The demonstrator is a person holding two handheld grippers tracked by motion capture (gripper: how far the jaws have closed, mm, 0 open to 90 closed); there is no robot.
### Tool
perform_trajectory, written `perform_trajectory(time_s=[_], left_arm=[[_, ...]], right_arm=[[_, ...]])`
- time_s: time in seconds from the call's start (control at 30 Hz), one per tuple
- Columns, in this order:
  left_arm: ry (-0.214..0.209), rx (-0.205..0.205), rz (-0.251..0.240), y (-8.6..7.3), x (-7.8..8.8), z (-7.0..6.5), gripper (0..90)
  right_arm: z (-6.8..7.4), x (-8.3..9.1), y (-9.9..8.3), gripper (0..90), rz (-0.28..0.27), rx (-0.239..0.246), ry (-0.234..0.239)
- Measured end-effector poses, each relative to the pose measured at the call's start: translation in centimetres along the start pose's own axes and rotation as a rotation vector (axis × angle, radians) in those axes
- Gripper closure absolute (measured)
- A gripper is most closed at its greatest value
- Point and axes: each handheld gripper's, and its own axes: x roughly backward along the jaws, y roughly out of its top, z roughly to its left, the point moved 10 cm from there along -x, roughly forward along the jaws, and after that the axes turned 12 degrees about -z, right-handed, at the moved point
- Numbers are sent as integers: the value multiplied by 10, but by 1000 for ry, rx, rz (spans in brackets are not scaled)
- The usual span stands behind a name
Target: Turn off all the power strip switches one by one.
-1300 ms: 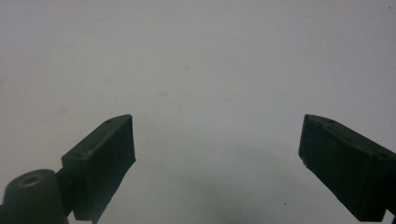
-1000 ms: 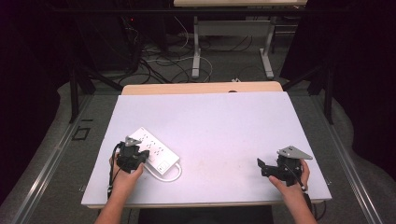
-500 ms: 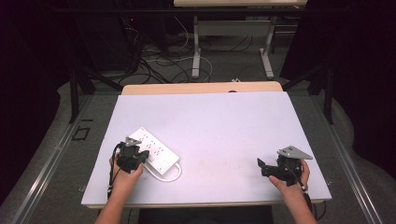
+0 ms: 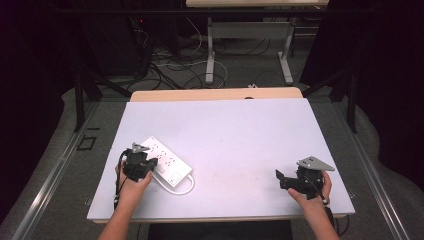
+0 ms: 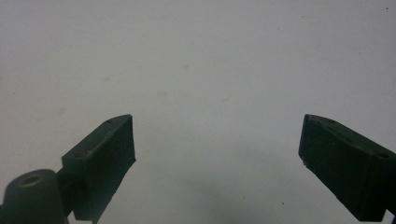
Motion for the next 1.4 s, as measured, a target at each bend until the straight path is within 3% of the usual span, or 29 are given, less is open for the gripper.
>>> perform_trajectory(time_s=[0.23, 0.4, 0.87, 1.17, 1.4], left_arm=[[17, 25, -19, 8, 2, 12, 890], [25, 34, -22, 11, 2, 18, 888], [45, 68, -9, 9, -6, 34, 886], [39, 68, 2, 5, -7, 34, 885], [31, 67, 2, 5, -7, 32, 884]], right_arm=[[-1, 0, 1, 105, -4, -20, -12], [-3, -1, 0, 104, -7, -5, -34], [0, -1, 2, 113, -15, -15, -17], [1, -2, 2, 112, -26, -1, -13], [4, -3, 1, 109, -18, -21, 8]])
